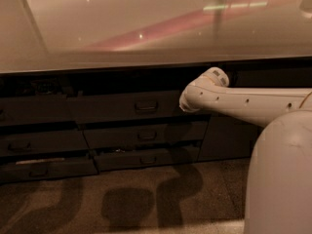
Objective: Open top drawer
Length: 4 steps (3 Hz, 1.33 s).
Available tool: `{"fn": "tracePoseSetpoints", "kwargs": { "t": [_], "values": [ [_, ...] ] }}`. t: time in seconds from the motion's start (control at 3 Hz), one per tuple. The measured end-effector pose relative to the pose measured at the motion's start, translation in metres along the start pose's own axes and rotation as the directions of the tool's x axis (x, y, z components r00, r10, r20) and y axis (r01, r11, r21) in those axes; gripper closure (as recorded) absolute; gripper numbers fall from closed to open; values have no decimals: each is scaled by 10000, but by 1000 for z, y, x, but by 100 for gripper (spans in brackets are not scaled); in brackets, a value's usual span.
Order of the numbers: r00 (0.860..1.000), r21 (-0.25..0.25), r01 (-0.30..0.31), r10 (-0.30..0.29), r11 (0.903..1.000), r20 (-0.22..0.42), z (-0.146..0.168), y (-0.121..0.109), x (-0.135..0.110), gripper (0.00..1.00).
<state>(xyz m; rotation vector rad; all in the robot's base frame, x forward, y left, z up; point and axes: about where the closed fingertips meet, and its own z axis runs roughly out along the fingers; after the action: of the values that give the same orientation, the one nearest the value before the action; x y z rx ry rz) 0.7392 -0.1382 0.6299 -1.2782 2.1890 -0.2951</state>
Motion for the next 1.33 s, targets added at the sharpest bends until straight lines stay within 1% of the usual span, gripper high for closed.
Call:
{"fn": "tracePoseSetpoints", "kwargs": {
  "t": [0.33, 0.67, 1.0, 1.33],
  "values": [
    [9988, 228, 120, -131, 9997, 470, -11, 10, -8, 100],
    [9988, 229, 120, -130, 9997, 472, -14, 10, -8, 100],
    [9958, 313, 35, -64, 9995, 918, -22, 29, 6, 100],
    [9955, 305, 38, -67, 9995, 946, -27, 30, 5, 100]
  ]
}}
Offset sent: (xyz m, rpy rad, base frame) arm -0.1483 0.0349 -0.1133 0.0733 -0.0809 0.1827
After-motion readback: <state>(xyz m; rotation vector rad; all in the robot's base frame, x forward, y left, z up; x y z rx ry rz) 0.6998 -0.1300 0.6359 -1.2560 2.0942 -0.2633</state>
